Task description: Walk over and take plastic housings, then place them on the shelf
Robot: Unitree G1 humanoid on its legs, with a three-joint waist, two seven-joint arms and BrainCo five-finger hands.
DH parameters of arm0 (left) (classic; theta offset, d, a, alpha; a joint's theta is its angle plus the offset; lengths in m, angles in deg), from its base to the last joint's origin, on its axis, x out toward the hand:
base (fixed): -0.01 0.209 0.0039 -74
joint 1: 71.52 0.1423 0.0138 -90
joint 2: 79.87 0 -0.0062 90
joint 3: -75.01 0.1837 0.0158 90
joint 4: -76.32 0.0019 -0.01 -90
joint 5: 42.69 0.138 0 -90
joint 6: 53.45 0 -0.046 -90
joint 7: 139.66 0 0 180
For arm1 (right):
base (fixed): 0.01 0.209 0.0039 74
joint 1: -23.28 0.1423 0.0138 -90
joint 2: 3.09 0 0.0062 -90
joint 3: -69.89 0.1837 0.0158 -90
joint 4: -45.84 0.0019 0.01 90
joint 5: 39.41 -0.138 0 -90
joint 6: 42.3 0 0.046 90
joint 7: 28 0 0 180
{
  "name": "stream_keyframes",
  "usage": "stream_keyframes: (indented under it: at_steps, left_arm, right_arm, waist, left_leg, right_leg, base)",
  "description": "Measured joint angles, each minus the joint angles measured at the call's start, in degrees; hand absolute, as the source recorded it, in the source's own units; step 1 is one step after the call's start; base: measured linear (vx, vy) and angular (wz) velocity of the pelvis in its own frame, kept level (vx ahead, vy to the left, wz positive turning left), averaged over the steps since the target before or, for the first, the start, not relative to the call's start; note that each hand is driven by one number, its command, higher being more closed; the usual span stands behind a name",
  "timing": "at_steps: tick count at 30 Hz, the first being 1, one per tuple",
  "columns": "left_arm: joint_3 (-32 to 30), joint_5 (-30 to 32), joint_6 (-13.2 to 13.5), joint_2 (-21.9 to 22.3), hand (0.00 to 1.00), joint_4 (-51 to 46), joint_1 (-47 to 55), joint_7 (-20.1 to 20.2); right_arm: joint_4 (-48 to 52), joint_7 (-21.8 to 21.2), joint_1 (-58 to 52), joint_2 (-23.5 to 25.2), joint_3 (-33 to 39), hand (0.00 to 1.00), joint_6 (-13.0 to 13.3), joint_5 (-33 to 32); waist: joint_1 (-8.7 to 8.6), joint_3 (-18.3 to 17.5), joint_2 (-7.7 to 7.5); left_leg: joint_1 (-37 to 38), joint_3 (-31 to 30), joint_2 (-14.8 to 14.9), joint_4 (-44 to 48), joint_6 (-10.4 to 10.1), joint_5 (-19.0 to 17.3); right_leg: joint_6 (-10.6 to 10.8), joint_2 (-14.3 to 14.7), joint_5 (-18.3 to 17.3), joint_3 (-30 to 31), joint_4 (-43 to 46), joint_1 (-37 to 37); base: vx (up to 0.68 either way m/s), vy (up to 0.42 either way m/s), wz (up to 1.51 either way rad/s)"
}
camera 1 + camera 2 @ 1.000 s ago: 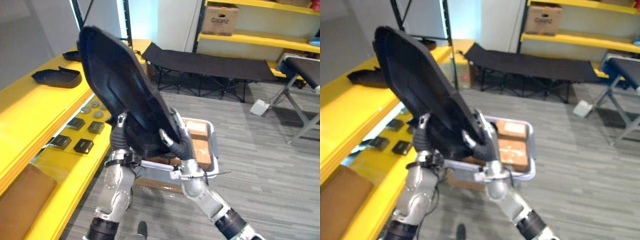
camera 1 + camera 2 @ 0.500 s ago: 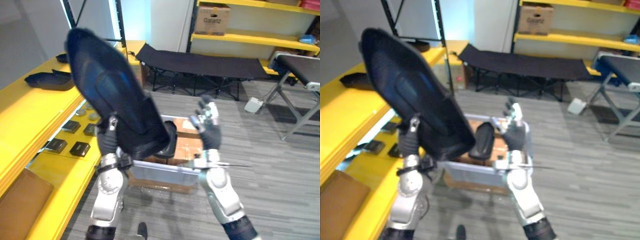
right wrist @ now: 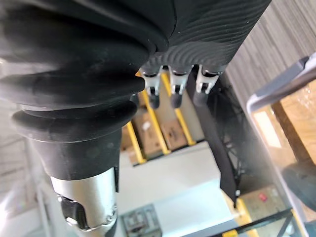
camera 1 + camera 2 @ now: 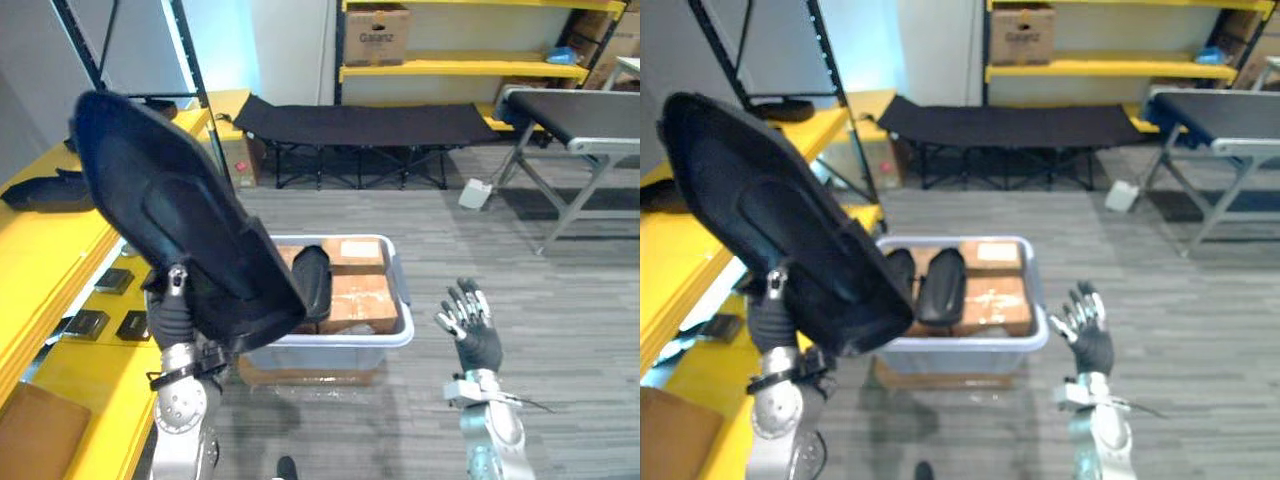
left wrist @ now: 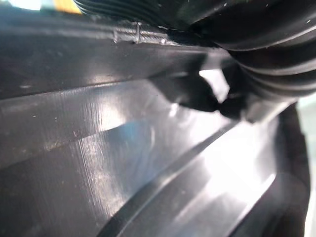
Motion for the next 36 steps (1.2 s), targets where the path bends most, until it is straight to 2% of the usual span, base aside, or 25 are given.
stream_keyframes:
  at_steps: [4,7,9,10,11,12,13,14,15,17,18,19,22,23,24,25,26,27,28,29,30,31,32,33,36]
  left_arm:
    - [-1.9,0.2,0.0,0.1,1.0,-2.9,2.2,-0.4]
    - [-5.0,2.3,0.0,0.4,1.0,-6.4,3.4,-0.4]
    - [-8.3,2.3,0.3,0.5,1.0,-8.4,4.3,0.4]
    - [-8.9,2.2,0.5,0.5,1.0,-8.4,4.3,0.7]
    - [-10.3,2.0,0.9,0.5,1.0,-8.4,4.6,1.4]
    - [-10.8,1.6,1.3,0.3,1.0,-8.4,4.7,2.4]
    - [-10.9,1.5,1.6,0.1,1.0,-8.4,4.7,2.9]
    - [-11.1,0.3,2.0,-0.5,1.0,-8.4,4.7,4.3]
    - [-11.2,-0.2,2.4,-0.8,1.0,-8.4,4.7,5.8]
    - [-11.8,-0.8,2.8,-0.7,1.0,-8.4,5.9,7.0]
    - [-12.3,-1.0,3.1,-0.6,1.0,-8.4,7.4,7.4]
    - [-12.3,-1.4,3.2,-0.6,1.0,-8.4,7.7,7.5]
    - [-12.4,-2.3,3.7,0.1,1.0,-8.4,8.9,8.7]
    - [-12.2,-2.2,3.7,0.2,1.0,-8.4,8.9,9.4]
    - [-11.7,-2.2,3.6,0.2,1.0,-8.4,8.5,10.5]
    - [-10.2,-2.2,3.6,0.3,1.0,-8.4,8.0,12.0]
    - [-8.2,-2.2,3.6,0.4,1.0,-8.2,7.3,13.4]
    - [-7.2,-2.2,3.6,0.5,1.0,-8.1,7.4,14.2]
    - [-6.6,-2.2,3.6,0.5,1.0,-7.9,8.2,14.6]
    - [-6.5,-2.2,3.6,0.5,1.0,-7.8,8.6,14.7]
    - [-6.9,-2.3,3.6,0.6,1.0,-7.0,9.2,14.7]
    - [-7.4,-2.4,3.6,0.6,1.0,-6.8,9.7,14.7]
    - [-7.9,-2.4,3.7,0.8,1.0,-7.0,11.4,14.6]
    - [-7.8,-2.4,3.8,0.9,1.0,-6.4,11.3,14.5]
    - [-7.3,-2.4,3.8,1.0,1.0,-6.5,10.2,14.4]
  right_arm:
    - [-2.7,-0.3,3.5,0.1,-2.3,0.0,0.0,0.2]
    - [-4.3,0.6,7.2,0.0,-5.9,0.0,0.0,2.9]
    - [-4.3,2.3,9.4,-0.1,-7.6,0.0,0.2,5.1]
    - [-4.3,2.7,9.8,-0.1,-7.9,0.0,0.2,5.2]
    - [-4.3,3.7,10.9,-0.2,-8.2,0.0,0.3,6.0]
    - [-4.3,4.8,11.8,-0.3,-8.2,0.0,0.9,6.8]
    - [-4.3,5.5,12.3,-0.5,-8.1,0.0,1.4,6.8]
    - [-4.2,6.5,13.2,-1.0,-7.9,0.0,1.6,6.8]
    - [-4.2,7.4,14.0,-1.4,-7.4,0.0,1.6,6.7]
    - [-4.2,7.7,14.9,-1.5,-6.6,0.0,1.6,6.6]
    - [-4.1,7.6,15.5,-1.8,-6.0,0.0,1.6,6.6]
    - [-4.1,7.6,15.6,-2.0,-5.7,0.0,1.6,6.6]
    - [-4.1,7.0,15.8,-2.3,-4.8,0.0,1.2,6.6]
    - [-4.0,6.9,15.5,-2.3,-4.2,0.0,1.2,6.7]
    - [-3.5,6.9,14.7,-2.3,-2.9,0.0,1.2,6.7]
    - [-3.2,6.9,13.6,-2.4,-0.1,0.0,1.2,6.8]
    - [-2.4,7.0,12.0,-2.6,2.8,0.0,1.2,6.8]
    - [-2.0,7.1,11.4,-3.3,4.7,0.0,1.2,6.9]
    - [-1.7,7.0,10.8,-4.4,5.4,0.0,1.2,7.1]
    - [-1.7,6.9,10.7,-4.6,5.4,0.0,1.2,7.4]
    - [-1.8,6.4,10.8,-4.2,5.4,0.0,1.3,7.6]
    - [-1.7,6.1,10.8,-3.7,5.3,0.0,1.4,7.6]
    - [-1.3,5.6,10.6,-3.5,4.7,0.0,1.7,7.6]
    - [-1.4,5.6,10.1,-3.0,4.6,0.0,1.8,7.6]
    - [-1.5,5.8,11.5,-2.5,4.4,0.0,1.8,7.5]
  waist:
    - [0.83,0.0,-0.05]
    - [2.78,0.0,-0.19]
    - [4.66,0.0,-0.36]
    - [5.11,0.0,-0.48]
    - [6.37,0.0,-0.53]
    - [6.48,-0.1,-0.62]
    - [6.43,0.0,-0.77]
    - [6.27,0.3,-1.25]
    - [6.44,1.0,-2.24]
    - [7.0,1.3,-2.77]
    - [7.88,1.2,-2.85]
    - [8.01,1.3,-2.84]
    - [8.28,2.1,-1.5]
    - [8.0,2.3,-1.15]
    - [7.11,2.3,-1.06]
    - [6.1,2.4,-1.17]
    - [5.92,2.8,-0.71]
    - [5.98,3.5,0.32]
    - [6.04,4.0,1.02]
    - [6.22,4.1,0.74]
    - [6.69,4.8,-0.05]
    - [6.84,4.9,0.24]
    - [6.66,4.2,2.2]
    - [6.08,4.3,1.52]
    - [5.92,6.7,1.19]
  left_leg:
    - [-1.2,-2.5,-0.8,0.0,-0.2,0.2]
    - [-2.5,-6.7,-2.1,0.0,-0.1,0.6]
    - [-3.2,-11.0,-3.2,0.0,0.3,1.2]
    - [-3.3,-12.1,-3.6,0.0,0.4,1.3]
    - [-3.5,-14.1,-4.1,0.0,0.8,1.6]
    - [-4.0,-17.0,-4.7,0.0,0.8,2.1]
    - [-4.3,-18.8,-5.1,0.0,0.9,2.2]
    - [-4.9,-22.0,-6.0,0.0,0.9,2.6]
    - [-5.0,-24.2,-6.7,0.0,0.7,3.0]
    - [-4.9,-25.7,-7.0,0.0,0.4,3.5]
    - [-4.9,-26.6,-6.8,0.0,0.1,4.0]
    - [-4.9,-27.2,-6.7,0.0,-0.3,4.3]
    - [-5.4,-29.4,-6.1,0.0,-1.1,4.8]
    - [-6.3,-28.3,-5.7,0.0,-0.7,4.6]
    - [-7.2,-24.2,-4.9,0.1,0.8,3.5]
    - [-8.4,-18.0,-4.1,0.4,3.6,1.5]
    - [-9.7,-11.8,-3.2,1.8,5.3,-0.3]
    - [-10.3,-8.1,-2.0,3.5,4.3,-1.1]
    - [-10.8,-5.1,-1.6,4.9,1.1,-3.2]
    - [-11.0,-3.2,-1.8,5.4,-1.6,-5.1]
    - [-11.8,-1.8,-1.7,9.9,1.9,-4.7]
    - [-11.7,-1.5,-1.4,13.4,3.6,-3.8]
    - [-9.2,-1.4,0.0,14.4,1.4,-4.5]
    - [-8.4,-1.3,-1.0,13.3,1.8,-3.1]
    - [-9.0,-0.7,-1.2,16.0,2.3,-4.8]
  right_leg:
    - [0.2,-0.1,-0.1,-2.2,-0.1,0.1]
    - [1.1,-0.7,-0.7,-6.3,-0.2,1.2]
    - [1.6,-1.2,-1.6,-10.3,0.3,2.9]
    - [1.5,-1.2,-1.8,-11.0,0.6,3.4]
    - [1.1,-1.2,-2.7,-11.5,1.7,3.8]
    - [-0.3,-1.0,-4.1,-10.9,3.0,4.1]
    - [-0.7,-0.8,-5.2,-9.6,3.8,4.2]
    - [-1.5,-0.4,-7.2,-6.2,5.3,4.1]
    - [-1.7,-0.2,-9.5,-3.8,6.4,4.3]
    - [-1.2,0.0,-11.2,-4.8,7.9,4.5]
    - [-0.9,0.4,-11.6,-5.7,8.3,4.8]
    - [-0.9,0.7,-11.7,-6.2,8.3,5.1]
    - [-0.8,2.4,-11.7,-8.6,8.1,6.0]
    - [-0.3,2.9,-11.4,-10.4,7.6,6.4]
    - [0.7,3.4,-10.7,-13.1,6.7,7.3]
    - [0.8,3.4,-9.9,-16.8,5.5,8.3]
    - [0.9,3.4,-9.8,-20.0,5.3,9.3]
    - [0.9,3.6,-9.8,-21.1,5.5,10.1]
    - [0.0,3.4,-10.5,-22.0,5.2,11.0]
    - [-0.8,2.3,-11.4,-22.0,4.5,11.1]
    - [-0.8,0.3,-12.2,-22.2,5.1,10.9]
    - [-0.5,-0.2,-12.5,-21.7,5.8,10.9]
    - [0.4,0.6,-13.1,-20.1,7.2,10.9]
    - [0.9,-1.1,-13.3,-19.9,9.1,10.3]
    - [1.4,-2.4,-13.5,-18.4,12.3,9.4]
  base:
    - [0.03,0.009,0.29]
    - [0.04,0.02,0.71]
    - [0.07,-0.002,0.98]
    - [0.09,-0.008,0.91]
    - [0.06,0.0,1.03]
    - [0.04,0.004,1.17]
    - [0.05,0.004,1.46]
    - [0.05,-0.005,1.43]
    - [0.04,-0.017,1.29]
    - [-0.03,-0.097,0.7]
    - [-0.05,-0.144,0.43]
    - [-0.05,-0.15,0.38]
    - [-0.07,-0.105,0.4]
    - [-0.09,-0.105,0.82]
    - [-0.06,-0.102,1.31]
    - [-0.04,-0.075,1.74]
    - [-0.04,-0.047,1.7]
    - [-0.05,0.008,1.35]
    - [-0.03,0.048,0.77]
    - [-0.04,0.086,0.47]
    - [-0.02,0.069,0.09]
    - [0.02,0.043,-0.19]
    - [0.06,-0.003,-0.21]
    - [0.07,0.011,-0.17]
    - [0.03,0.059,-0.08]
